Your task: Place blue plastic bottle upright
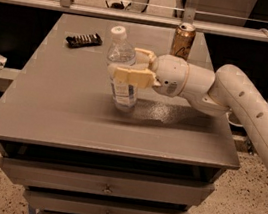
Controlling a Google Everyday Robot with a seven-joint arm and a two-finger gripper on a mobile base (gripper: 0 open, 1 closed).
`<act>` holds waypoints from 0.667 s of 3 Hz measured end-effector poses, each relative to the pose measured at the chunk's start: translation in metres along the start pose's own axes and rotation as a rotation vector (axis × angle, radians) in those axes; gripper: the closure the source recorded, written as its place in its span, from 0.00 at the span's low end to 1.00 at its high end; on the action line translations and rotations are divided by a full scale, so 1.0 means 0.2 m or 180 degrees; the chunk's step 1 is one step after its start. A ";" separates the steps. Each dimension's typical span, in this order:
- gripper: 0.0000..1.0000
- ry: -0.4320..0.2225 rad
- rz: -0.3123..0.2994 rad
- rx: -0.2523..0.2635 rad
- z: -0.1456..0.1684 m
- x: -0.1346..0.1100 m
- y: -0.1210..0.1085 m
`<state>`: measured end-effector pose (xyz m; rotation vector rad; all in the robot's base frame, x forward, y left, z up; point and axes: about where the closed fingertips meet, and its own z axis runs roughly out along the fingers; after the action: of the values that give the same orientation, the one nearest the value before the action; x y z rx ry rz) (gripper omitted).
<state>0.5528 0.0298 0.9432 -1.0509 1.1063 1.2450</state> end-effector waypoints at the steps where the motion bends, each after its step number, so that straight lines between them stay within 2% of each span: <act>1: 0.44 0.0052 0.0081 0.0008 -0.01 0.04 -0.01; 2: 0.22 0.0075 0.0111 0.0017 -0.02 0.07 -0.01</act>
Offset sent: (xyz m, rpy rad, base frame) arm 0.0051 -0.0091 -0.0219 -0.0298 0.0519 -0.0118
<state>0.5557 0.0279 0.9293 -1.0486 1.1496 1.2593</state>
